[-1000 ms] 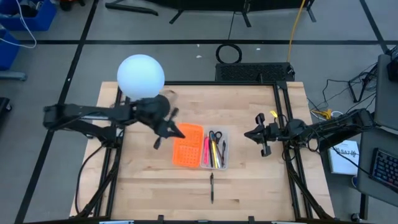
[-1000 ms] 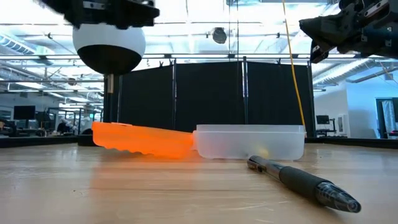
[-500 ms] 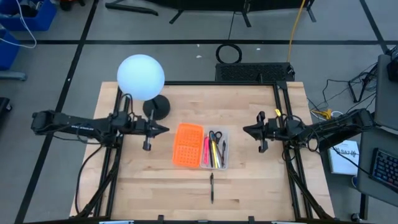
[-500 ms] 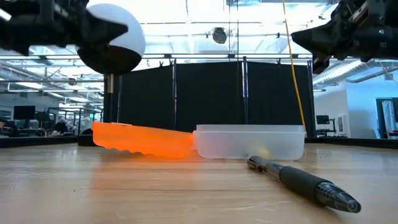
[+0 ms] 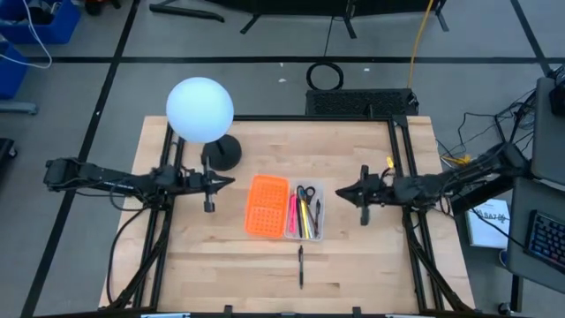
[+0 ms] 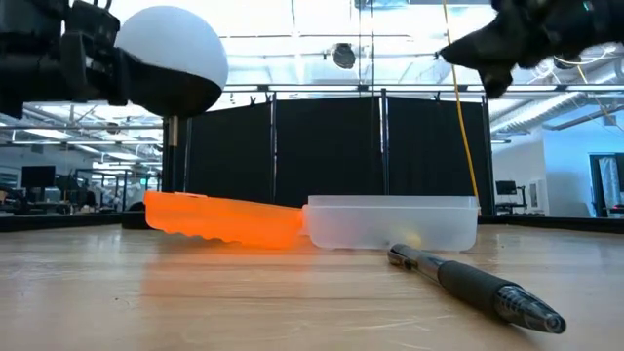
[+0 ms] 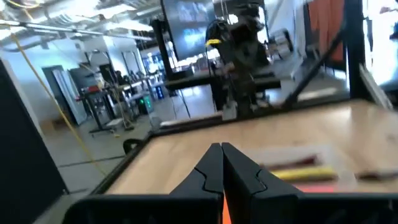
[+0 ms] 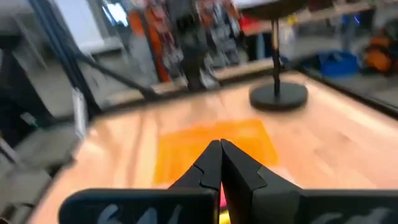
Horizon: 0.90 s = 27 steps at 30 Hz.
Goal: Pick & place school supplies into a supply box
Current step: Put the transparent pen into the orange supply box
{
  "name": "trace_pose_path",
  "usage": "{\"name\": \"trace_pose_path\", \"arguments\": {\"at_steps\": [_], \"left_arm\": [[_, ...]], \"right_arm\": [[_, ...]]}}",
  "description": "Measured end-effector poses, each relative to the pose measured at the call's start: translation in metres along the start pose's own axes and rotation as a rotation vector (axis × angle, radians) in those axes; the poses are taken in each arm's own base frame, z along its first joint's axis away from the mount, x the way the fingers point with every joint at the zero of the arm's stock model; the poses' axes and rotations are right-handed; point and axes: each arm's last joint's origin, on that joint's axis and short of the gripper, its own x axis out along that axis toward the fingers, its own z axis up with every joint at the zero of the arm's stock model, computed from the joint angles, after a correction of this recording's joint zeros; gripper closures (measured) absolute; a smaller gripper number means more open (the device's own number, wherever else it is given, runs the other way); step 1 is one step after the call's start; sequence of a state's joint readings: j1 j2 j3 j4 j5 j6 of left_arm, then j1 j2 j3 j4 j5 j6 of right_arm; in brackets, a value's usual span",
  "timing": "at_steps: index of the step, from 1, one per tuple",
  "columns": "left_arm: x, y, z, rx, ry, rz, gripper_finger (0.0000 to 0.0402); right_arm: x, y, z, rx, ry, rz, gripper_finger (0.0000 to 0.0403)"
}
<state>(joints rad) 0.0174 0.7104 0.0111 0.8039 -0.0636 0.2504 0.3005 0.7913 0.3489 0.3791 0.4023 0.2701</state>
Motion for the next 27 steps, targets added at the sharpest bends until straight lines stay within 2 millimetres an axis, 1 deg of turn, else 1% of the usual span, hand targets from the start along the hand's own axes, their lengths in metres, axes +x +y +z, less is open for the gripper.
{"name": "trace_pose_path", "arguments": {"at_steps": [3,5,8,13,15,18,21,24,27], "left_arm": [[0.002,0.001,0.006,-0.105,-0.033,-0.007,0.0399],[0.002,0.001,0.006,-0.173,-0.037,-0.024,0.0397],[0.002,0.0,0.006,-0.203,-0.036,-0.031,0.0384],[0.002,0.0,0.005,-0.181,-0.026,-0.031,0.0362],[0.002,0.0,0.005,-0.191,-0.025,-0.033,0.0357],[0.002,0.0,0.005,-0.224,-0.023,-0.034,0.0358],[0.002,0.0,0.004,-0.234,-0.016,-0.036,0.0362],[0.002,0.0,0.004,-0.238,-0.011,-0.038,0.0366],[0.002,-0.001,0.003,-0.237,-0.002,-0.039,0.0366]], "right_arm": [[0.013,0.022,0.018,-0.028,0.107,-0.041,0.0403],[0.023,0.04,0.035,-0.015,0.136,-0.02,0.0403],[0.043,0.069,0.05,-0.025,0.231,0.002,0.0403],[0.085,0.132,0.079,-0.047,0.37,0.056,0.0403],[0.101,0.155,0.083,-0.043,0.456,0.032,0.0403],[0.12,0.184,0.081,0.035,0.645,-0.03,0.0403],[0.131,0.202,0.069,0.187,0.906,-0.071,0.0403],[0.145,0.212,0.045,0.338,1.067,-0.141,0.0403],[0.161,0.217,0.02,0.464,1.121,-0.188,0.0403]]}}
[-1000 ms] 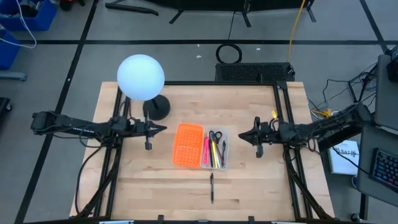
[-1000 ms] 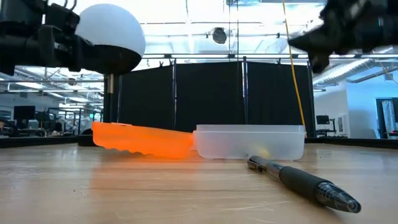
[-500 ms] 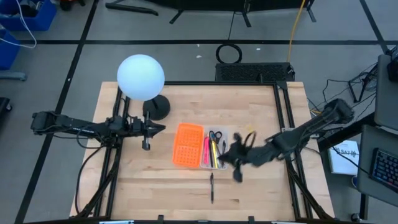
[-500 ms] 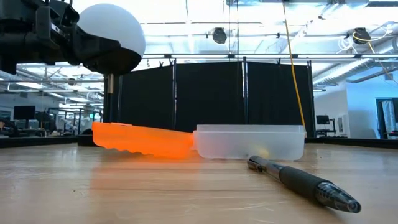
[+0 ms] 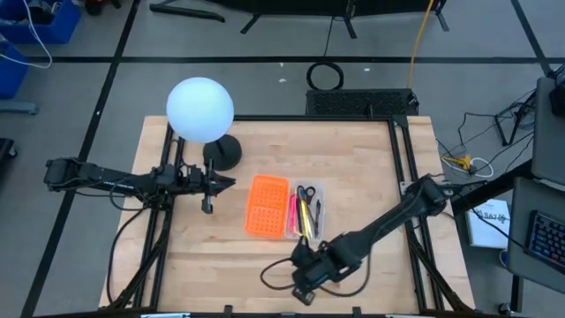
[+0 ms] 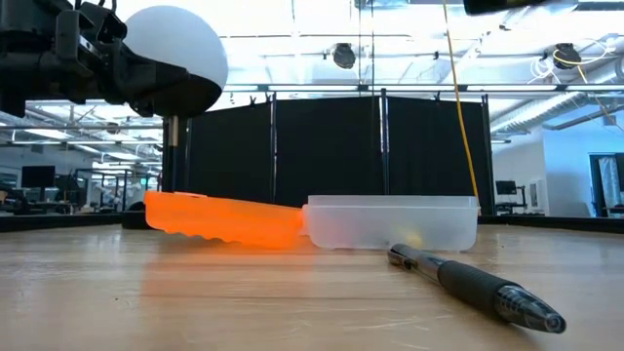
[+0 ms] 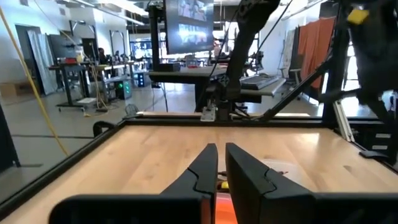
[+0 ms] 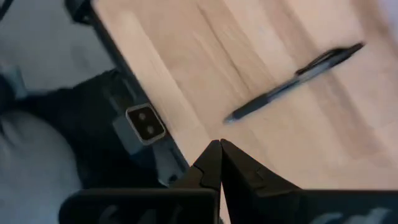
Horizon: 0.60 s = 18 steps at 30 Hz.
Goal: Pick & place school supplies into a supply box
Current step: Put the transparent pen into the orange supply box
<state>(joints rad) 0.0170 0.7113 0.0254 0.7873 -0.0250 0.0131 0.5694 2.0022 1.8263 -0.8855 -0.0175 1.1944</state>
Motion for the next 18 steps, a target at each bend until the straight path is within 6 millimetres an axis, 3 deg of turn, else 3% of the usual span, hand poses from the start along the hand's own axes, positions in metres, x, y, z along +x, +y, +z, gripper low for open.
{"name": "trace_pose_path", "arguments": {"at_steps": [4,8,18], "left_arm": [[0.0,0.0,-0.001,-0.025,0.009,-0.013,0.0366],[0.0,-0.002,-0.001,-0.053,0.013,-0.083,0.0366],[0.0,-0.004,-0.001,-0.037,0.014,-0.13,0.0366]], "right_arm": [[0.032,-0.004,0.001,0.148,0.023,-0.027,0.0403],[0.049,-0.012,0.005,0.123,0.044,-0.038,0.0384],[0.068,-0.028,0.007,0.273,0.084,-0.021,0.0247]]}}
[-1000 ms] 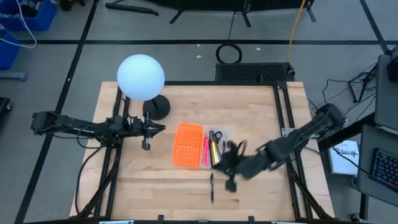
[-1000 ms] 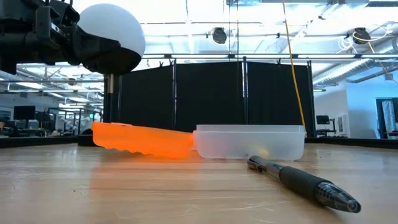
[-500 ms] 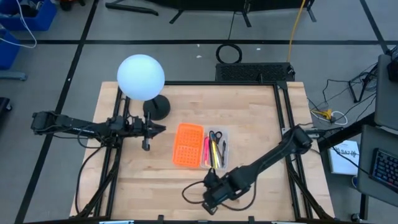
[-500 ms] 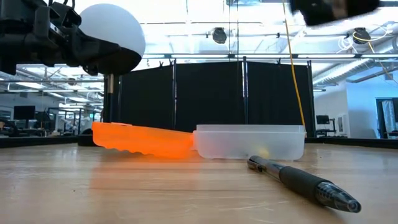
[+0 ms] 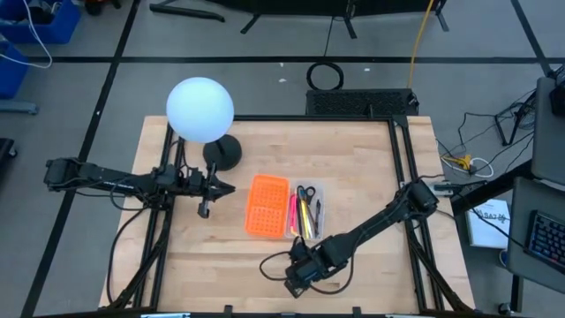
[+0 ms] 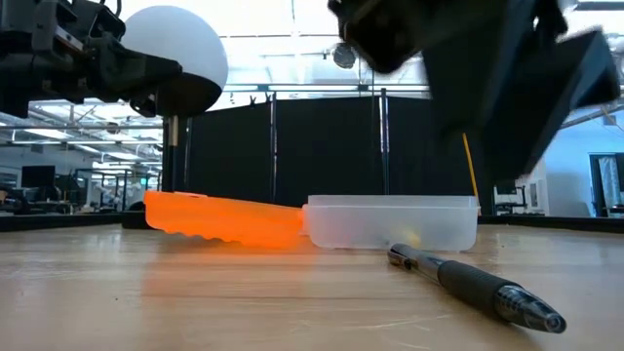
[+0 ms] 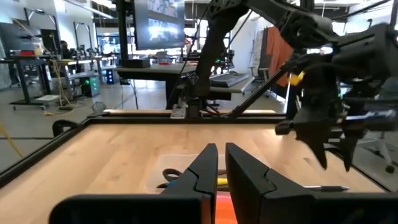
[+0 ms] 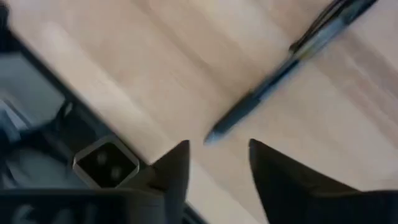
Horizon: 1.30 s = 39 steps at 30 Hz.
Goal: Pick & place school supplies into a supply box
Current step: Put the transparent pen into the orange supply box
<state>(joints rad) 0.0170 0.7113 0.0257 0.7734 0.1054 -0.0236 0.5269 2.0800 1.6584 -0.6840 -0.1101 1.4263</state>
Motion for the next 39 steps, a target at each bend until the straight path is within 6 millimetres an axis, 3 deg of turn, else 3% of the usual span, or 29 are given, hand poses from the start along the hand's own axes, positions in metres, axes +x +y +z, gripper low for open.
{"name": "trace_pose_path", "arguments": {"at_steps": [5,9,15,33,39], "left_arm": [[0.0,0.0,0.0,0.002,0.0,0.001,0.0366],[0.0,0.0,0.0,0.041,0.001,0.001,0.0366],[0.0,0.0,-0.002,0.037,0.023,0.002,0.0366],[0.0,0.0,-0.004,0.014,0.038,0.003,0.0366],[0.0,0.0,-0.004,0.014,0.04,0.003,0.0366]], "right_arm": [[0.014,-0.009,0.009,0.137,-0.014,0.034,0.0181],[0.021,-0.018,0.01,0.193,-0.012,0.02,0.016],[0.029,-0.031,0.011,0.272,-0.017,-0.032,0.0159],[0.034,-0.051,0.039,0.372,-0.034,-0.106,0.0161],[0.068,-0.066,0.04,0.428,0.017,-0.211,0.0174]]}}
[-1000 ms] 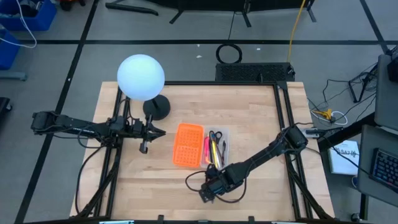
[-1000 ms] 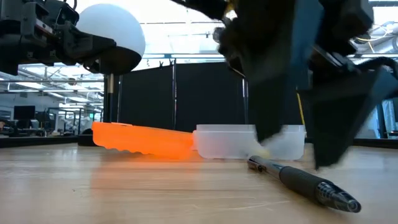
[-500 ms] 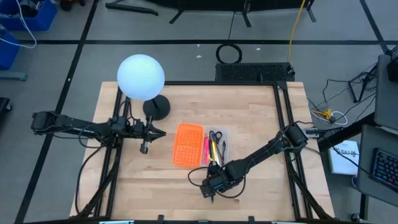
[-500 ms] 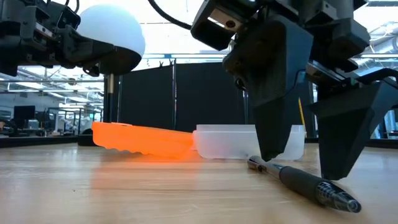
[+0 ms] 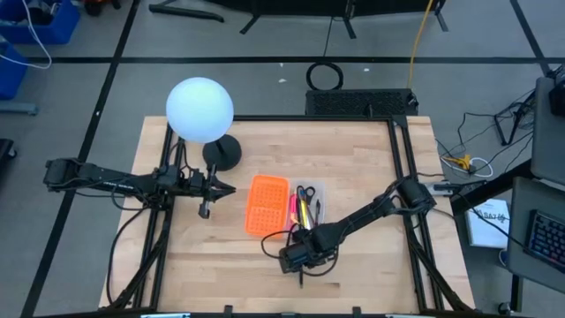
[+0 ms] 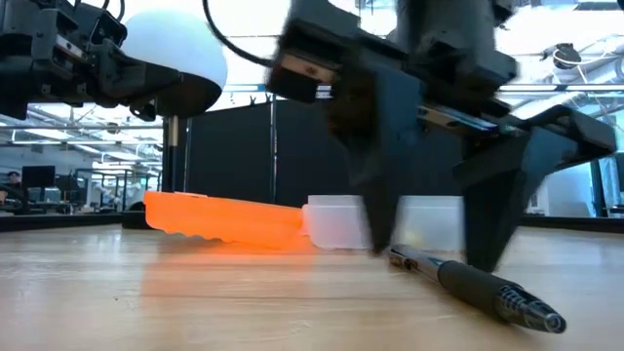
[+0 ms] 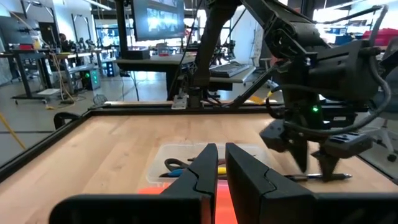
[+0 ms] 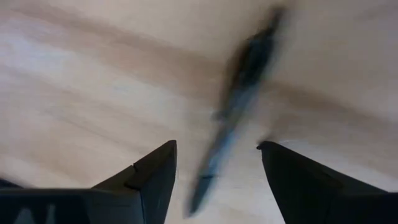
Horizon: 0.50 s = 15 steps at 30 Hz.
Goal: Pick & place school supplies into a supply box
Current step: Put the transparent pen into the orange supply box
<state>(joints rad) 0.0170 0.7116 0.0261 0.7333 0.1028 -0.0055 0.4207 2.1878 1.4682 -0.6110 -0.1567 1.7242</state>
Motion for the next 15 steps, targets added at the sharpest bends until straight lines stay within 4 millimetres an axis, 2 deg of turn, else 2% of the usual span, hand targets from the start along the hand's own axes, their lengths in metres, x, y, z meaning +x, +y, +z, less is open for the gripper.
{"name": "trace_pose_path", "arguments": {"at_steps": [4,15], "left_arm": [[0.0,0.0,0.0,0.0,0.004,0.001,0.0366],[0.0,0.0,-0.001,-0.029,0.014,0.0,0.0366]], "right_arm": [[0.013,-0.001,-0.004,0.004,0.027,-0.025,0.019],[0.014,-0.011,-0.014,0.013,-0.194,-0.08,0.0245]]}}
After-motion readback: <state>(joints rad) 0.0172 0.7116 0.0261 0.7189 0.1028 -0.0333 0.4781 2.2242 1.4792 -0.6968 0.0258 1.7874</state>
